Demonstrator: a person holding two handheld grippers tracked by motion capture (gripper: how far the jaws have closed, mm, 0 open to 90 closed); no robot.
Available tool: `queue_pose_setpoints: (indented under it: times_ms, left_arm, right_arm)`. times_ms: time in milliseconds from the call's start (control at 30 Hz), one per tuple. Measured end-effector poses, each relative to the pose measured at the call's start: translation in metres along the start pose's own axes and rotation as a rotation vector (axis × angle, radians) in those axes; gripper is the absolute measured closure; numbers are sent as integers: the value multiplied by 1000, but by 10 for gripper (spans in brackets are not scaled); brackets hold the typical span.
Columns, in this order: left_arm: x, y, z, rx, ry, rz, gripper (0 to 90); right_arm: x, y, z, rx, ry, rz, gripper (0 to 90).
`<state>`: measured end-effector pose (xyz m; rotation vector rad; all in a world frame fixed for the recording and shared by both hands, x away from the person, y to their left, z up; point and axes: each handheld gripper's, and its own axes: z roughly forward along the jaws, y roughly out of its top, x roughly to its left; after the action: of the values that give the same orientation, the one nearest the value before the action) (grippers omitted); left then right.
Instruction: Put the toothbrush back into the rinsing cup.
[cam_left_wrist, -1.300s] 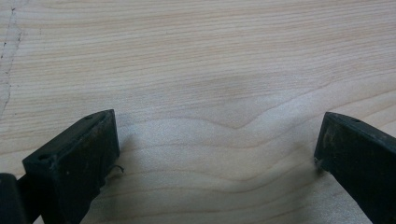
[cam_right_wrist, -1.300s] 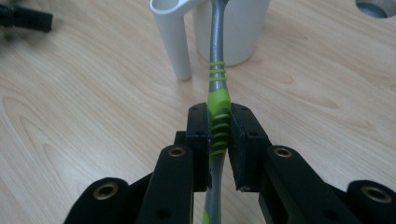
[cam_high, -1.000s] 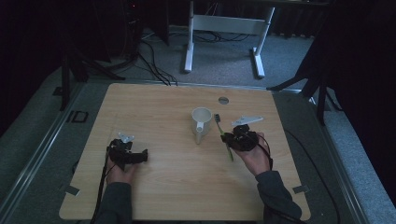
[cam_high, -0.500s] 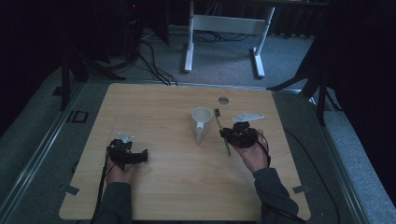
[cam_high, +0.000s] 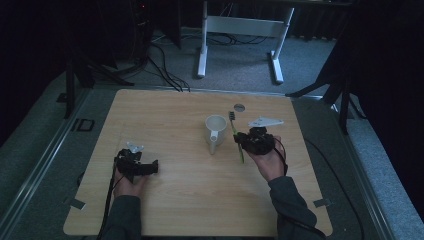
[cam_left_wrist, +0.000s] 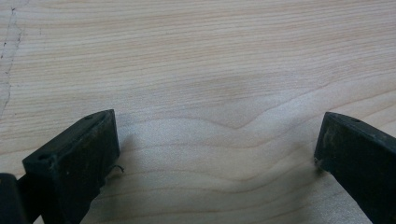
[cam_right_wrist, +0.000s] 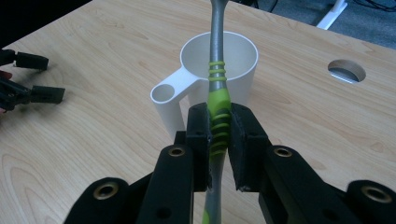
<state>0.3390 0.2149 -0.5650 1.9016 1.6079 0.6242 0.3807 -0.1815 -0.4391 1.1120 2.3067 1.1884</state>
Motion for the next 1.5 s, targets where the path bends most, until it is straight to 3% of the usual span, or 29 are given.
queue_pose_setpoints:
  times_ms: [567, 1500]
  left_arm:
    - [0, 0, 0, 1, 0, 1, 1]
    - [0, 0, 0, 2, 0, 1, 1]
  right_arm:
    - [1, 8, 2, -70, -8, 18, 791]
    - [2, 17, 5, -126, -20, 19, 791]
